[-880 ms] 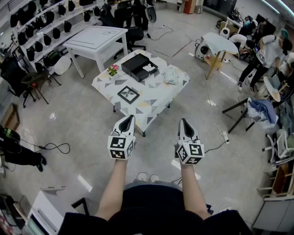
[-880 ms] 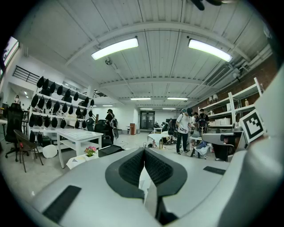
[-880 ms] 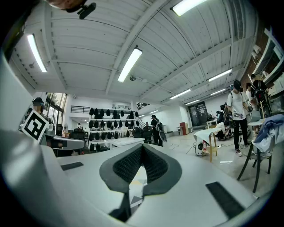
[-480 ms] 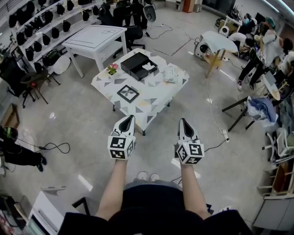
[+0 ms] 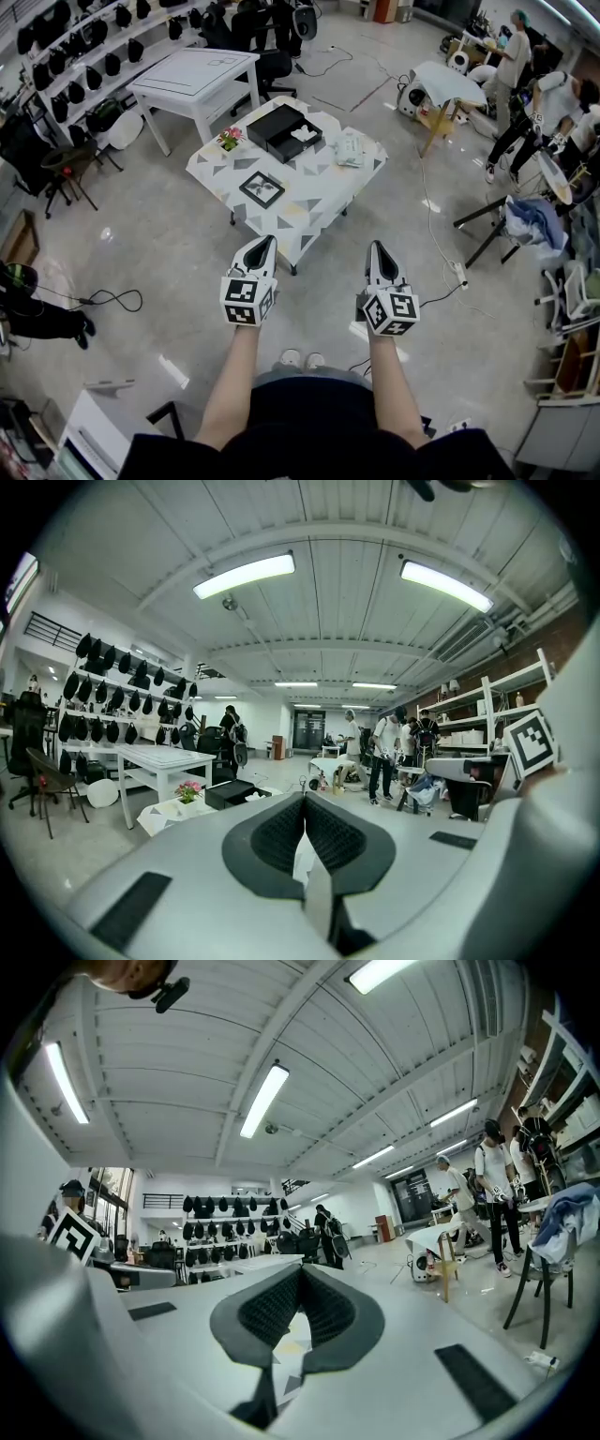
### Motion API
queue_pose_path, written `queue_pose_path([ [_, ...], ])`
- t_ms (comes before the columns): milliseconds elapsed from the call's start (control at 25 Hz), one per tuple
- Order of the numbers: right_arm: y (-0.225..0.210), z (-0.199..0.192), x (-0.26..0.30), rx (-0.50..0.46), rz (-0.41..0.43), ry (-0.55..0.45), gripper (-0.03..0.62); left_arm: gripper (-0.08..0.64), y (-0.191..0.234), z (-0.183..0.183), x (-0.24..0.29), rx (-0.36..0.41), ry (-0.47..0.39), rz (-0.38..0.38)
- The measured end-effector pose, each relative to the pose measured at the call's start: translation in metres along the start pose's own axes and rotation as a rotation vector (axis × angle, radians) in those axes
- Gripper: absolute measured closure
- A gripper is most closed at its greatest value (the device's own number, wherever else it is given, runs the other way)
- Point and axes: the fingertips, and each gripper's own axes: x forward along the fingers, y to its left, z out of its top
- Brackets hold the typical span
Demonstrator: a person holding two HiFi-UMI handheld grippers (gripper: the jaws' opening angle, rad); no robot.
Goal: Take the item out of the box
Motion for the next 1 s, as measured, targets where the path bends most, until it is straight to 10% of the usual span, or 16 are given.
queue_pose_path([
  [520,-0.001,-0.004,0.005,0.004,-0.019,0.014,0.589,0.537,-0.006,-0.001,0.007,-0.014,-0.011,-0.073],
  [1000,0.005,-0.006,0.020,0.004,-0.045,0.012,0.590,0.369,0.008,0.000,0.016,-0.003,-0.031,-0.112],
])
